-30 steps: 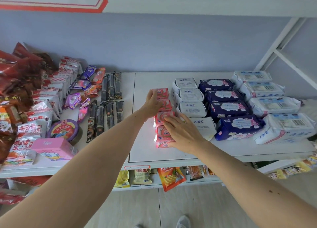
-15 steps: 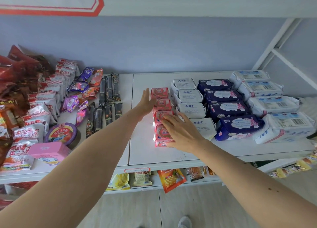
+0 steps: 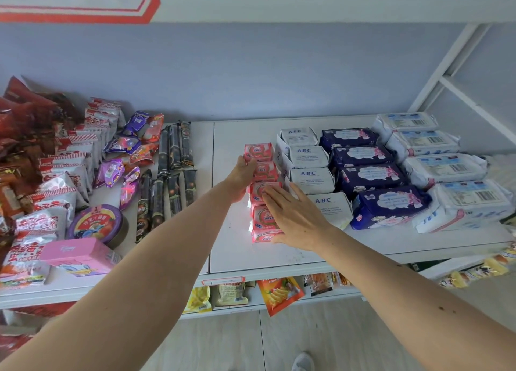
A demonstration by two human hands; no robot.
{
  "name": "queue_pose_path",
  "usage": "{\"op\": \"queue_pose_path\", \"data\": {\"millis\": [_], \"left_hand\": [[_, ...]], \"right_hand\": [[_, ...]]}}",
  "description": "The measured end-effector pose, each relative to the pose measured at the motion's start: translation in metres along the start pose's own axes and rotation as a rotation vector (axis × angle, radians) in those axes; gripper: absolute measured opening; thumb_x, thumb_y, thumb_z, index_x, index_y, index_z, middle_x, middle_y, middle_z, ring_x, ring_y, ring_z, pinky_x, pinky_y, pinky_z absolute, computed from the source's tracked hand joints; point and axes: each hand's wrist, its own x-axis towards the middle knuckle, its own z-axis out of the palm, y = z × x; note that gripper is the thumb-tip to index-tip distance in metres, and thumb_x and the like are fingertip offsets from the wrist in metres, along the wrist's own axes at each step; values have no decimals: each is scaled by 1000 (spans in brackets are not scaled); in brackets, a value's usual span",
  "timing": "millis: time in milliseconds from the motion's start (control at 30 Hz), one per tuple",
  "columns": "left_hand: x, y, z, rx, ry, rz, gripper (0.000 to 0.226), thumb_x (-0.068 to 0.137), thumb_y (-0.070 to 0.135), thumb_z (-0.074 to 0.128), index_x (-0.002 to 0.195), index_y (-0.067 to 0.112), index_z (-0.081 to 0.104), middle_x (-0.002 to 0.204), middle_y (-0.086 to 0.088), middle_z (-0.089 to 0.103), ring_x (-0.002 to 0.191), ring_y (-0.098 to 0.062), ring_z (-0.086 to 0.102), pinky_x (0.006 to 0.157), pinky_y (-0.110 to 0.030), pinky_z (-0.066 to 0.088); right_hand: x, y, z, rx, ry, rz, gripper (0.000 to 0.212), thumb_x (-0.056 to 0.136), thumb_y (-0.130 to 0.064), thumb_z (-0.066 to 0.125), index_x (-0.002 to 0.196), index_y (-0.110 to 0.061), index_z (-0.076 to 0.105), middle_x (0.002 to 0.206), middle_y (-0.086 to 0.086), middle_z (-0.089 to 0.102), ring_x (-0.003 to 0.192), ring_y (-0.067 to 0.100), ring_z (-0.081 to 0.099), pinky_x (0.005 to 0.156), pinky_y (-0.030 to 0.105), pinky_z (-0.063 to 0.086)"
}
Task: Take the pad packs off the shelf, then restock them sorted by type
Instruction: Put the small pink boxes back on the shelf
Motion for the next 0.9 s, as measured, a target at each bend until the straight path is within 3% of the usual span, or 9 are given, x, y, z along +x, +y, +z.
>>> {"op": "queue_pose_path", "data": {"millis": [100, 300, 733, 833, 900], "left_hand": [[-2, 1, 2, 8, -1, -8, 29, 101, 27, 35, 127, 13, 33, 119, -18, 59, 102, -30, 65, 87, -43, 55], [-2, 4, 6, 56, 26, -20, 28, 102, 28, 34, 127, 15, 35, 117, -14, 61, 96, -26, 67, 71, -35, 57], [-9, 7, 7, 109, 49, -39, 29, 101, 31, 35, 124, 14, 37, 116, -15, 62, 99, -27, 66, 86, -43, 56], [-14, 10, 6, 161, 67, -32, 40, 101, 35, 36, 134, 14, 28, 128, -13, 56, 105, -22, 62, 89, -37, 52], [-19, 15, 5, 215, 87, -31, 58, 101, 36, 35, 147, 14, 9, 139, -9, 46, 114, -18, 52, 91, -31, 42]], "right_hand": [[2, 1, 1, 9, -9, -8, 102, 77, -60, 65, 147, -1, 22, 154, 17, 26, 145, 30, 20, 113, 42, -8], [5, 3, 5, 4, -14, -6, 101, 74, -60, 68, 146, 0, 27, 152, 17, 31, 143, 30, 25, 116, 44, 0], [5, 3, 3, 30, -20, -1, 100, 80, -58, 63, 149, -3, 17, 156, 15, 20, 146, 29, 14, 116, 45, -5], [3, 3, 2, 31, -38, -1, 104, 78, -60, 64, 149, -3, 14, 157, 14, 16, 146, 28, 12, 117, 46, -4], [1, 4, 1, 31, -54, -1, 110, 75, -64, 65, 150, -3, 11, 158, 14, 13, 147, 28, 8, 117, 47, -3]]}}
